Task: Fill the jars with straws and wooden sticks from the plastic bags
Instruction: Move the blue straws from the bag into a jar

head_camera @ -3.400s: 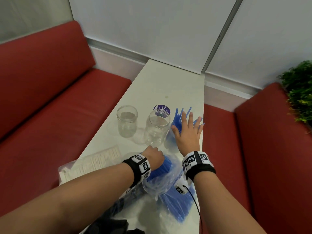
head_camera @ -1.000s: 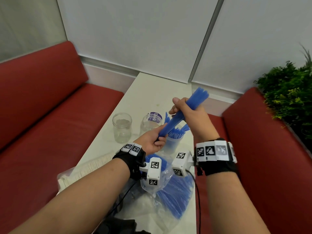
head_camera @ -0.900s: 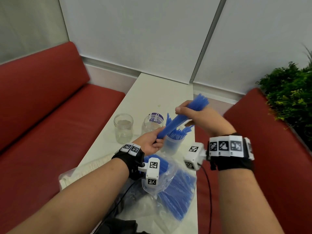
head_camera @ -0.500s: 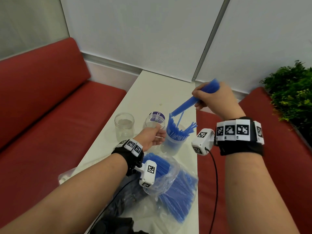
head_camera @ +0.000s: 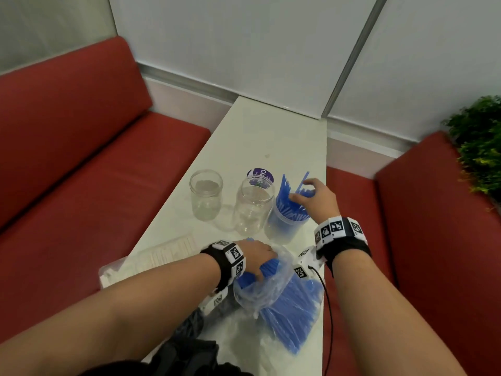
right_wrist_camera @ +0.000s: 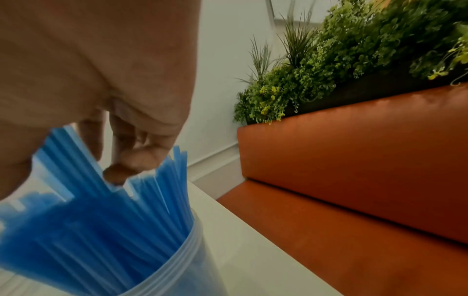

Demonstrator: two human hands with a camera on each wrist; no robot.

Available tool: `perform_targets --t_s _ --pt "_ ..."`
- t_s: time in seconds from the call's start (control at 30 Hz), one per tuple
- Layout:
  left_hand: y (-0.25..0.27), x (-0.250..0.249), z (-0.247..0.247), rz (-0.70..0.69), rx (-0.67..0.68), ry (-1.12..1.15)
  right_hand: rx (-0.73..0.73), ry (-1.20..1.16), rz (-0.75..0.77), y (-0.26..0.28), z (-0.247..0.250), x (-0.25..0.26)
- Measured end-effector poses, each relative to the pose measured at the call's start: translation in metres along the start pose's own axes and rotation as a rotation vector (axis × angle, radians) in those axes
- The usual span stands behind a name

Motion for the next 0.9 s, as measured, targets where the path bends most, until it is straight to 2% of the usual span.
perform_targets --t_s 0.1,0.17,0.2,0.27,0.33,0.4,0.47,0.53,0.6,0.7,0.73,0.77,0.87,0.9 --pt "0.001 0.006 -0.009 0.007 0.013 -0.161 -0.169 0.033 0.22 0.001 -0.001 0.005" --pt "0.002 0.007 -0.008 0.035 0.006 -0.222 -0.286 0.16 0.366 0.006 -0.009 0.008" --pt "0.002 0.007 -0.007 0.046 0.011 -0.263 -0.314 0.244 0.389 0.008 -0.017 0.007" --pt "0.003 0.003 -0.006 0.042 0.02 -0.38 -0.268 0.414 0.344 0.014 -0.033 -0.001" --pt "0.003 -0.003 -0.007 0.021 0.027 -0.499 -0.11 0.589 0.25 0.019 -0.049 -0.017" --pt "0.003 -0.008 -0.008 0.031 0.032 -0.536 -0.009 0.662 0.223 0.017 -0.056 -0.027" --pt "0.006 -0.012 -0.008 0.039 0.026 -0.561 -0.028 0.59 0.275 0.012 -0.051 -0.026" --pt "0.008 -0.013 -0.009 0.038 0.023 -0.575 -0.181 0.53 0.316 0.01 -0.045 -0.022" --pt "0.008 -0.01 -0.009 0.049 0.002 -0.558 -0.286 0.542 0.265 0.012 -0.041 -0.022" --pt "0.011 -0.008 -0.008 0.079 -0.025 -0.521 -0.077 0.552 0.126 0.019 -0.046 -0.033" --pt "0.011 -0.008 -0.007 0.093 -0.037 -0.503 -0.063 0.51 0.132 0.022 -0.046 -0.035" --pt "0.012 -0.007 -0.007 0.106 -0.048 -0.485 -0.118 0.448 0.173 0.024 -0.045 -0.036" --pt "0.014 -0.006 -0.004 0.158 -0.05 -0.437 -0.433 0.235 0.391 0.038 -0.039 -0.031" --pt "0.014 -0.005 -0.003 0.182 -0.044 -0.413 -0.462 0.176 0.451 0.042 -0.04 -0.031"
Point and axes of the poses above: each hand's wrist, its own y-axis away from the middle knuckle, its own z-axis out of the back of the hand, x = y × z, the point moved 1 cm from there along -y, towards the middle knuckle, and after that the axes turned 2 degrees about y, right-handed, at the moved point
